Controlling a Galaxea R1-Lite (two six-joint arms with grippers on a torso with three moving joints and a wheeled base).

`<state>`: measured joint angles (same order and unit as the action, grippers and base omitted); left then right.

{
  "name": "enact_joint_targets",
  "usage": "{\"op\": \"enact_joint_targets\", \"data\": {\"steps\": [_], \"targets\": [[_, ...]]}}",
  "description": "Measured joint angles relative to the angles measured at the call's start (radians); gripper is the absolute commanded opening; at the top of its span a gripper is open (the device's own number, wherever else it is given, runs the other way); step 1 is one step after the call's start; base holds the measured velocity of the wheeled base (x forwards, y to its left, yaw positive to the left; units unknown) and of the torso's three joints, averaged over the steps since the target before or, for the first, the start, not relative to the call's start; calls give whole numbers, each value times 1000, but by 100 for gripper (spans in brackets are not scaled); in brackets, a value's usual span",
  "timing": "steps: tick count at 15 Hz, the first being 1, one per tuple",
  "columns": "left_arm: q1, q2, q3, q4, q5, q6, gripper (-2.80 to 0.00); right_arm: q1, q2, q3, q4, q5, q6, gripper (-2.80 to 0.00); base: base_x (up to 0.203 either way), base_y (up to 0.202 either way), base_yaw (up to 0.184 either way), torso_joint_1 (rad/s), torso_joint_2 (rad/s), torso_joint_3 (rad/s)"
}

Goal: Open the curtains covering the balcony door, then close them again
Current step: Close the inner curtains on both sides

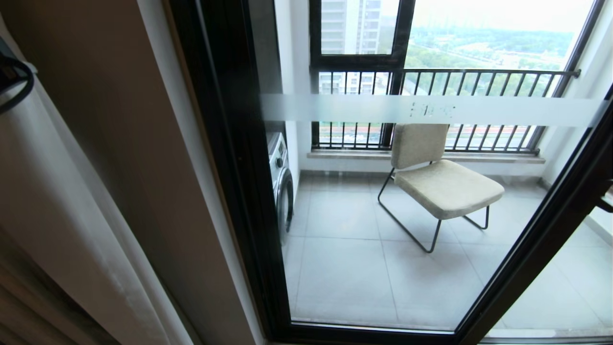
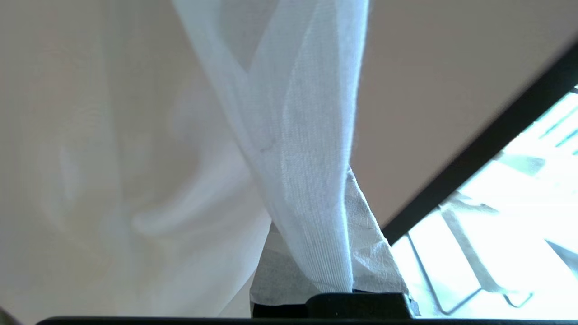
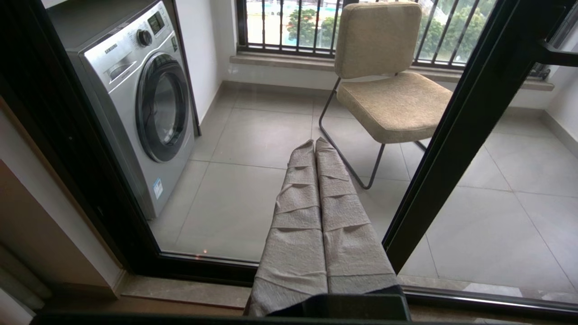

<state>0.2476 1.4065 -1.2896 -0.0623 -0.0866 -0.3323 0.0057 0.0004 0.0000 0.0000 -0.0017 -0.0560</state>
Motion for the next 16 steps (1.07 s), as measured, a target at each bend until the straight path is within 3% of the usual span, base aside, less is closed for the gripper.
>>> {"op": "enact_joint_targets", "data": {"steps": [5,11,13,16], "targets": [[-137,-106,61,0,-4,-5,-280,0,0,0,0,0,0,-280,0,0,0,0,0,0],[-216,-193,153,0,-18,6,-280,0,0,0,0,0,0,-280,0,0,0,0,0,0],[-226,-207,178,-2,-17,61,-280,0,0,0,0,0,0,-280,0,0,0,0,0,0],[-230,-216,223,-6,-16,217,-280,0,0,0,0,0,0,-280,0,0,0,0,0,0]]}}
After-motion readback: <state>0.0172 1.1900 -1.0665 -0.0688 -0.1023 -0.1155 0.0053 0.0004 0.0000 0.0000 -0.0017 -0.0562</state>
